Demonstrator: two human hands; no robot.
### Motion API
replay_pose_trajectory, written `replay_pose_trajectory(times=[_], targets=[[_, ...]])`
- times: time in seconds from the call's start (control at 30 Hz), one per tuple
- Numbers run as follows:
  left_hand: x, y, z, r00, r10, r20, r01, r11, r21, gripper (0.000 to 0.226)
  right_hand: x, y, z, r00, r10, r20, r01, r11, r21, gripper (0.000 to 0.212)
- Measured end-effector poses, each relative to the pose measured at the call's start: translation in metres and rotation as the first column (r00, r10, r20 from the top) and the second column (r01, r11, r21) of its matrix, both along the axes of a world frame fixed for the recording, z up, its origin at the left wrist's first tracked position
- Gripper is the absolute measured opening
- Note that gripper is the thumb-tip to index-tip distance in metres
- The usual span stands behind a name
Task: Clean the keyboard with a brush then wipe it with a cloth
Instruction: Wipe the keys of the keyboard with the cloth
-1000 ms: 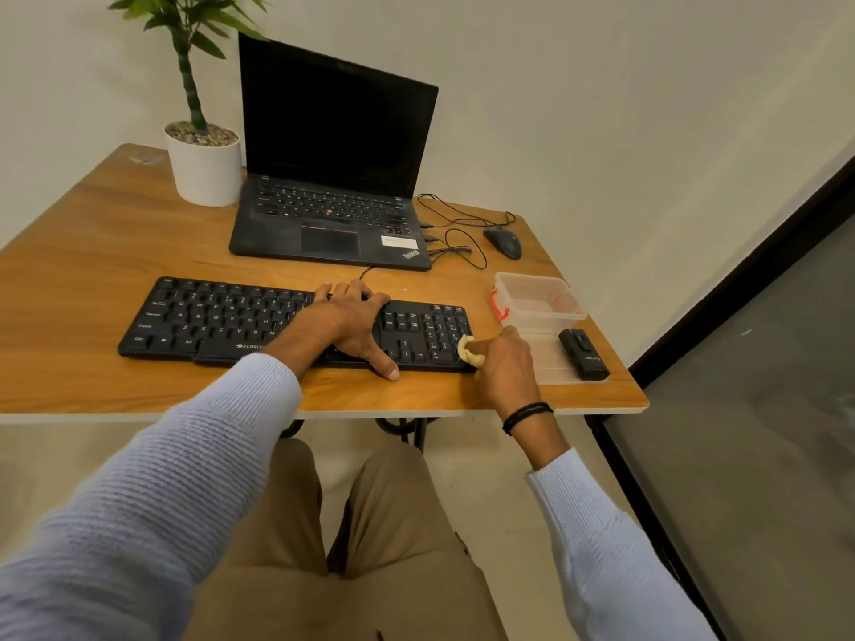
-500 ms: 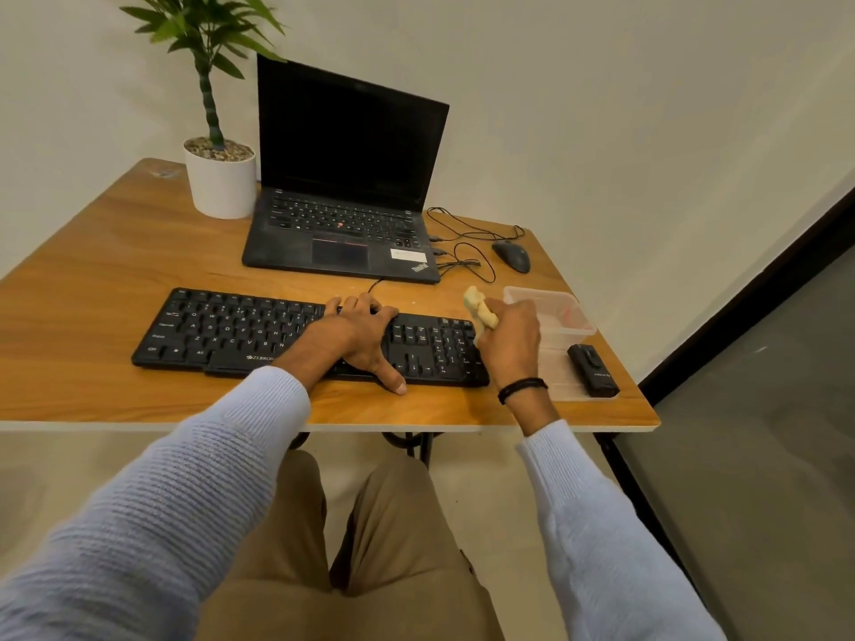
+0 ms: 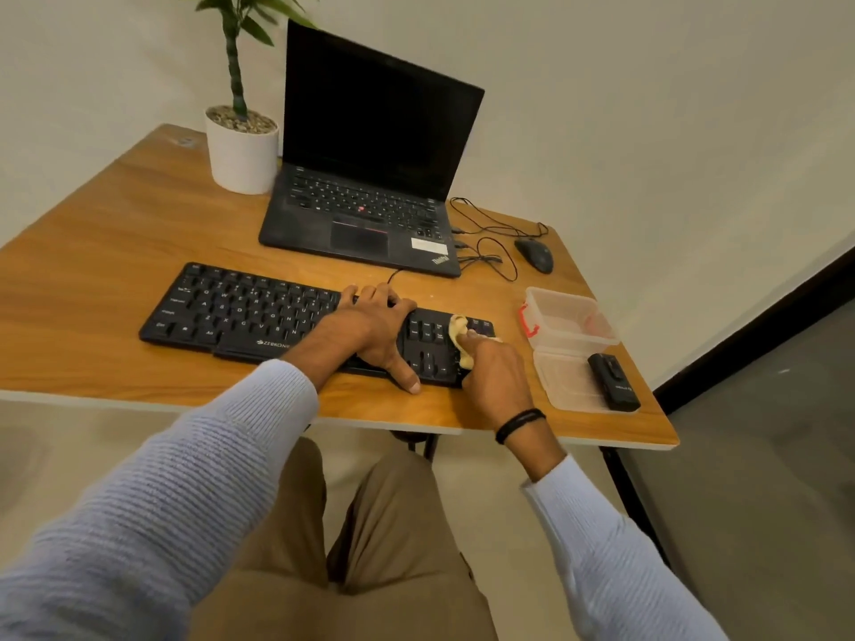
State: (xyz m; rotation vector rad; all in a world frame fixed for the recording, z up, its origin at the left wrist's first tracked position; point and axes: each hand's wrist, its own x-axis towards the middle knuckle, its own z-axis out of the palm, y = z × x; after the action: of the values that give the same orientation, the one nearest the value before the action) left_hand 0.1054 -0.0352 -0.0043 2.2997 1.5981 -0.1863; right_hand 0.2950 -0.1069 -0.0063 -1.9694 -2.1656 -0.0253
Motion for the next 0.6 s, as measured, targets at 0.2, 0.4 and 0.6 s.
replay_pose_trajectory(times=[0.2, 0.4, 0.6], targets=[[-0.001, -0.003, 0.000, 1.000, -0.009, 0.005, 0.009, 1.000, -0.003, 0.138, -0.014, -0.006, -0.008, 0.997, -0.050, 0.064, 0.050, 0.999, -0.001, 0.041], [-0.001, -0.003, 0.001, 1.000, -0.011, 0.009, 0.011, 1.000, -0.008, 0.139, -0.027, -0.014, -0.006, 0.994, -0.099, 0.056, 0.098, 0.995, 0.025, 0.046], [0.000, -0.006, 0.003, 1.000, 0.003, 0.011, -0.003, 1.000, -0.014, 0.139, -0.013, -0.043, 0.003, 0.996, -0.018, 0.090, 0.019, 1.000, -0.013, 0.050]])
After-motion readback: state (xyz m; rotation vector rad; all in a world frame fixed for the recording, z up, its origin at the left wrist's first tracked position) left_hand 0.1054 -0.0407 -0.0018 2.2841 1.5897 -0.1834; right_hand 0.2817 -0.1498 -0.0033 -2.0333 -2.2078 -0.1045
